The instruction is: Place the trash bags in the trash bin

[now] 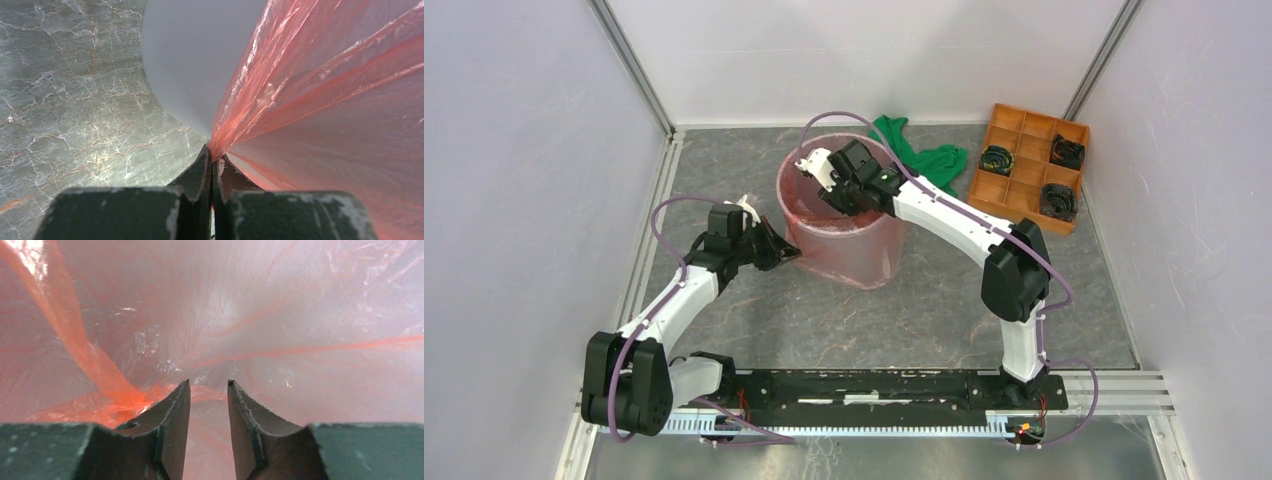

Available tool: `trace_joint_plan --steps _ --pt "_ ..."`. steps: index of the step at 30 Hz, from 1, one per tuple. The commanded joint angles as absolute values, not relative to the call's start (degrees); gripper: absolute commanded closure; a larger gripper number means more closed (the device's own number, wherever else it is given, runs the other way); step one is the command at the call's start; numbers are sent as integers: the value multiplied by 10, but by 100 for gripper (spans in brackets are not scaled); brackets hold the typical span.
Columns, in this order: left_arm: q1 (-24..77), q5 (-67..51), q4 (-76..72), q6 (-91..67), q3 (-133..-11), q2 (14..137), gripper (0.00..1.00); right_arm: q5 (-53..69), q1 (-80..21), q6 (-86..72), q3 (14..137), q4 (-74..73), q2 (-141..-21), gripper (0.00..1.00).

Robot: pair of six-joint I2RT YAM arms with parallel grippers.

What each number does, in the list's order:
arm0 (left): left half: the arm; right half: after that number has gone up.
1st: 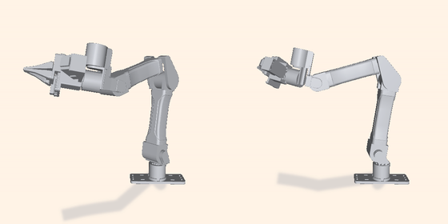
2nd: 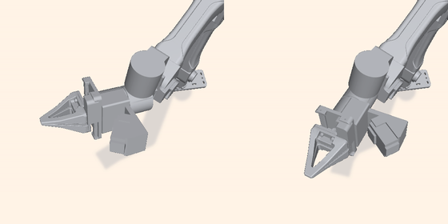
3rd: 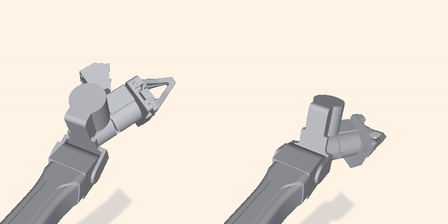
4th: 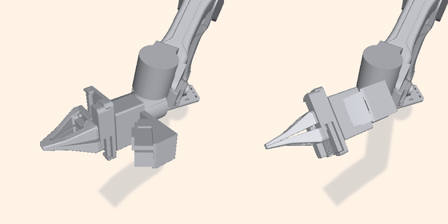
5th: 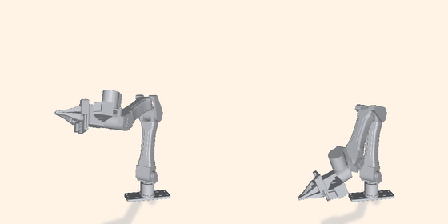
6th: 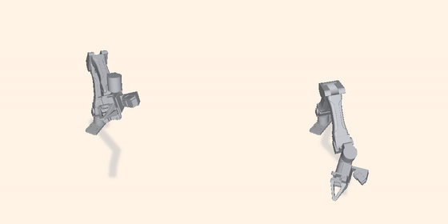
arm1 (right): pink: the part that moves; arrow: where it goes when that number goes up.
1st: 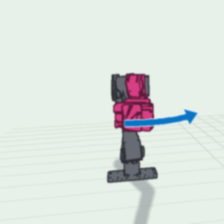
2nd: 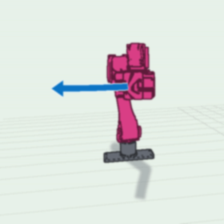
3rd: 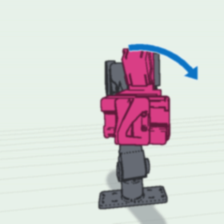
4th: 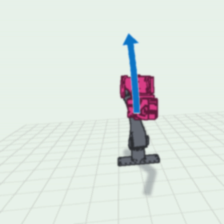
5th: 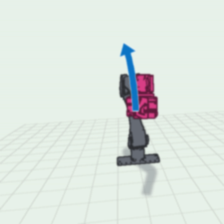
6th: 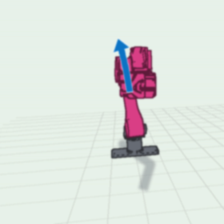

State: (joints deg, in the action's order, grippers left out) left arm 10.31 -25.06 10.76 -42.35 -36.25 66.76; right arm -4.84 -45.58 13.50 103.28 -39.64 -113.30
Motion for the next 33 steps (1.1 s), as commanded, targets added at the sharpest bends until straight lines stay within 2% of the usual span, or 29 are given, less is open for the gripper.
trace_joint_plan --steps 1,6,11,24,27,33 --pt "101 -242 108 -388 -377 667 98 -61 -453 124 999 -361 -1141 63" --pt "101 -244 108 -388 -377 665 98 -49 -454 121 1008 -345 -1182 80" --pt "101 -245 107 -391 -374 662 98 -40 -454 116 1007 -330 -1217 83" --pt "101 -243 110 -395 -377 655 98 -3 -455 95 1051 -351 -1274 83" --pt "101 -242 109 -395 -375 657 98 -5 -458 87 1063 -364 -1242 81" --pt "101 -242 107 -396 -376 657 98 -22 -458 61 1021 -349 -1150 70"
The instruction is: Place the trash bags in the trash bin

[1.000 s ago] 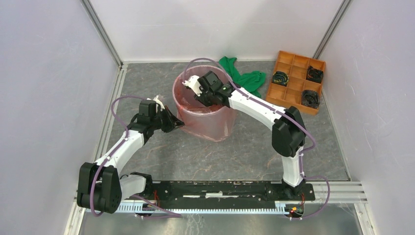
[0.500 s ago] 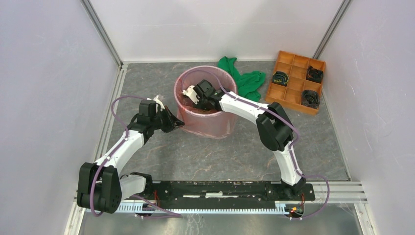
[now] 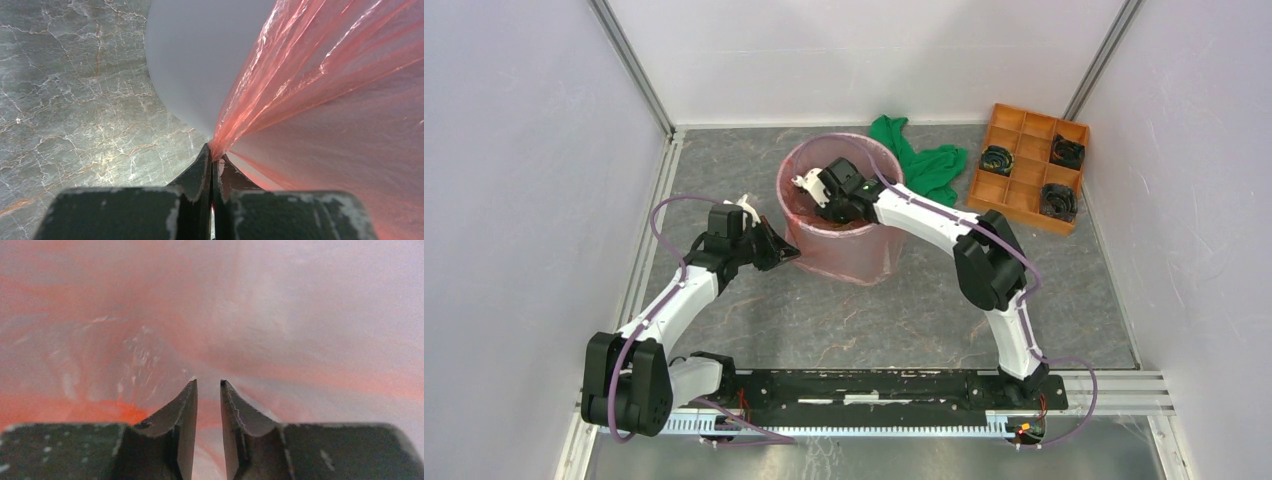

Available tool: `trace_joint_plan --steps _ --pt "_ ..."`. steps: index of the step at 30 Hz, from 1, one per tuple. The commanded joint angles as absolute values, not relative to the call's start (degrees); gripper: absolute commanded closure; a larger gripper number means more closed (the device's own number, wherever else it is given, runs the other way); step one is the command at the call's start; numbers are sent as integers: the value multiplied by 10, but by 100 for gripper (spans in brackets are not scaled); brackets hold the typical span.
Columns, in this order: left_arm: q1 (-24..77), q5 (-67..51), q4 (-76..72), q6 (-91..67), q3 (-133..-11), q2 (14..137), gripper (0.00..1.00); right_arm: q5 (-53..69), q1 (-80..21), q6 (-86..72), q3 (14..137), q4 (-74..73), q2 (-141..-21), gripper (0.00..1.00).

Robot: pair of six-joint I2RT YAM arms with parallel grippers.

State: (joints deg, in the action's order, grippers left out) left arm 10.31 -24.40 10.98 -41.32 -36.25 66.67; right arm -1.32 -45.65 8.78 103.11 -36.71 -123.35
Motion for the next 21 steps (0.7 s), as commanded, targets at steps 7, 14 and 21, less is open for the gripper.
trace_joint_plan --steps 7,14,21 --pt "101 -244 106 -397 -374 658 98 -40 -458 51 1057 -353 -1129 61" --pt "101 -227 118 -398 -373 642 90 -28 -458 44 1097 -357 -1068 55" --pt "101 -190 146 -394 -379 617 76 -27 -457 59 1045 -310 -919 40"
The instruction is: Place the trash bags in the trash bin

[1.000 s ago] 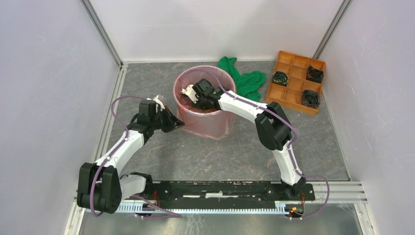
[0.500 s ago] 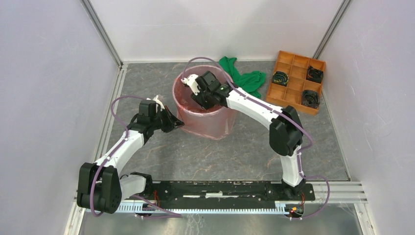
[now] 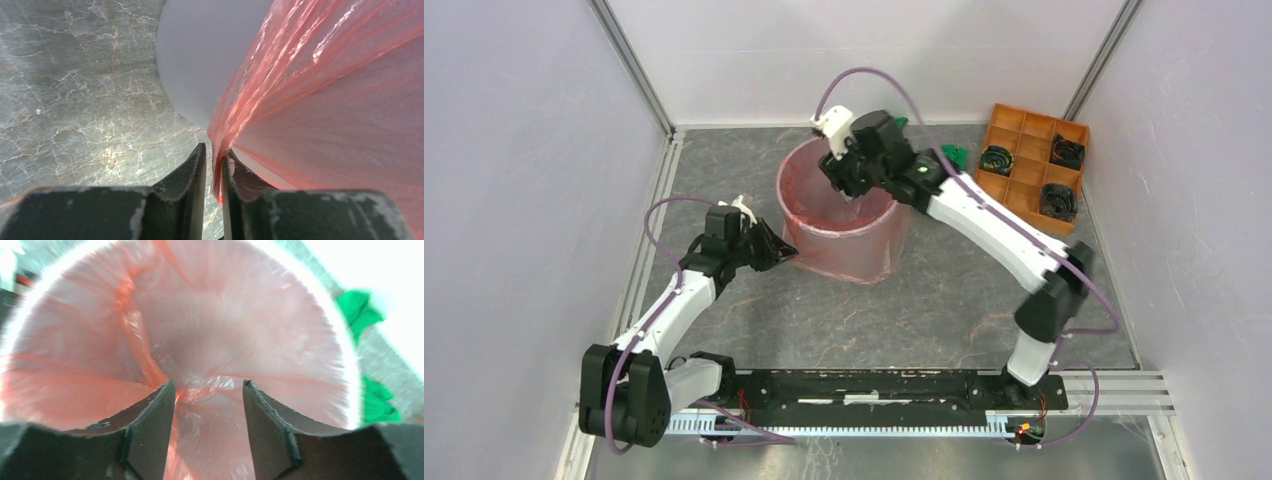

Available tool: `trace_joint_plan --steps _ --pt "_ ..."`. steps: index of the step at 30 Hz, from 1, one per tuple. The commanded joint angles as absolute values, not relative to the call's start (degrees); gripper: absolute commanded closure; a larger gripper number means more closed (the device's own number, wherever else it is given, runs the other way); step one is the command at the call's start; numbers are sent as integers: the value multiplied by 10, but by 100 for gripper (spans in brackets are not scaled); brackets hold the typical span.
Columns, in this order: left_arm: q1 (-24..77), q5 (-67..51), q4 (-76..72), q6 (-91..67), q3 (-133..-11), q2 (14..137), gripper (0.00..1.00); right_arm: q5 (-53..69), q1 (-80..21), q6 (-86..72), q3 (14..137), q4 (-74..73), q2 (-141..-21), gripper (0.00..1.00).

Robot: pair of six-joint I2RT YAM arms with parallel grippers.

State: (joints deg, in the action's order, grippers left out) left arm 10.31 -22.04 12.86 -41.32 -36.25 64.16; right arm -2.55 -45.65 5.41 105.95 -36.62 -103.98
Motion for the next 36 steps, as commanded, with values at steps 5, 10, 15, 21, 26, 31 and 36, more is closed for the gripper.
trace_joint_plan --steps 5,10,15,21,26,31,36 --pt "101 -161 177 -392 -386 582 62 -45 -458 68 895 -248 -760 27" --pt "101 -112 239 -383 -412 528 34 -79 -458 61 675 -189 -593 8" --pt "101 -45 302 -371 -460 463 18 -85 -458 44 486 -143 -482 2" --pt "101 -6 316 -338 -531 390 11 -55 -457 7 333 -30 -456 2" --pt "101 -11 305 -307 -570 369 7 -49 -458 -33 277 124 -538 2" --pt "101 -15 303 -276 -587 341 5 -44 -460 -94 253 289 -631 2" --pt "101 -3 304 -254 -585 315 3 -70 -475 -150 269 395 -718 2"
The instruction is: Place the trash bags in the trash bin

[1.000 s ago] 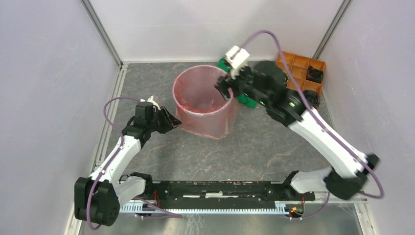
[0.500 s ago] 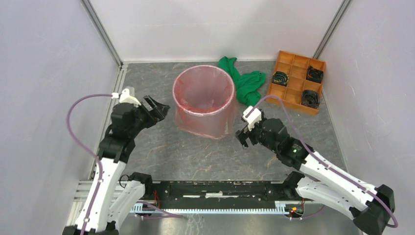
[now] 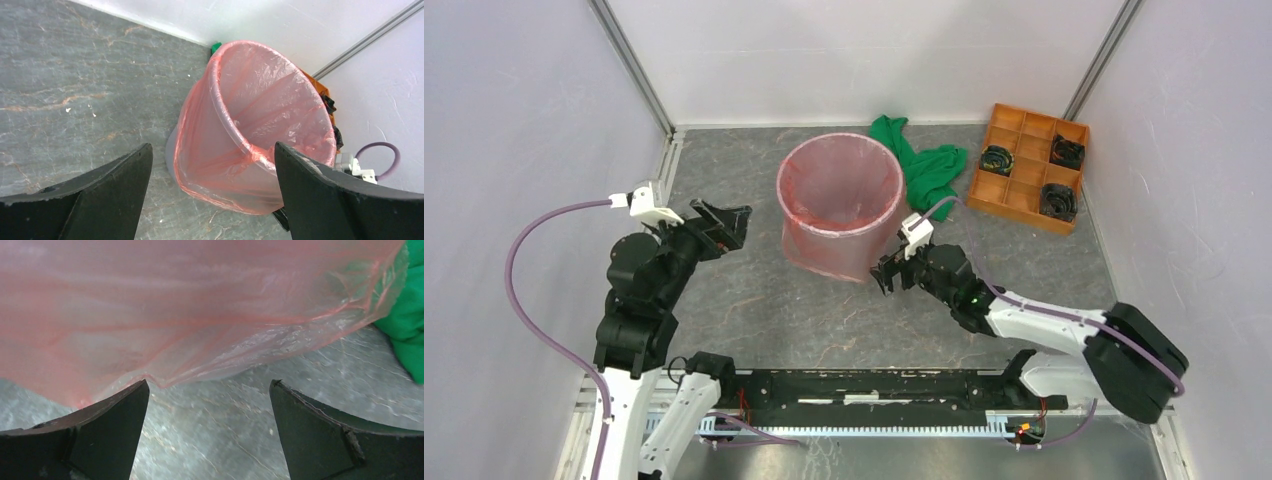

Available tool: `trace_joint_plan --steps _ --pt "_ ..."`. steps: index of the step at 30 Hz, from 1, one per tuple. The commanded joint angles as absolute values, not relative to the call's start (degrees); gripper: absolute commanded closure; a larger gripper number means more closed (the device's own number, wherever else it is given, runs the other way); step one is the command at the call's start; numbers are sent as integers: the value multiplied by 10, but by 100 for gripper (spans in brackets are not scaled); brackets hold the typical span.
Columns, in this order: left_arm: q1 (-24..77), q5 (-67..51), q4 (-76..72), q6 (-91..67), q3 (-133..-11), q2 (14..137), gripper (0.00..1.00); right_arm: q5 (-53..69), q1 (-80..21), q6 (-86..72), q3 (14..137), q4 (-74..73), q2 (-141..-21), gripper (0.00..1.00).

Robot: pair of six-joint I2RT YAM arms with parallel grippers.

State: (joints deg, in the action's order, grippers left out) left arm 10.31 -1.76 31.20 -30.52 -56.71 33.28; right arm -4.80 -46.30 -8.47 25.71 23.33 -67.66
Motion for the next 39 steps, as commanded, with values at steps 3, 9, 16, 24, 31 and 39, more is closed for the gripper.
trace_joint_plan --steps 3,9,16,24,31,39 --pt "101 -2 303 -251 -585 312 3 -136 -477 -205 301 430 -787 2" --pt "101 16 297 -250 -591 319 1 -235 -479 -237 440 497 -977 2" --pt "101 3 285 -266 -595 327 1 -360 -469 -198 638 511 -1152 2" --pt "101 -23 281 -284 -614 337 1 -364 -455 -112 820 440 -1246 2" --pt "101 -9 275 -287 -626 340 0 -311 -459 -143 584 367 -1007 2" --pt "101 21 286 -289 -662 376 0 -248 -466 -131 446 66 -684 2"
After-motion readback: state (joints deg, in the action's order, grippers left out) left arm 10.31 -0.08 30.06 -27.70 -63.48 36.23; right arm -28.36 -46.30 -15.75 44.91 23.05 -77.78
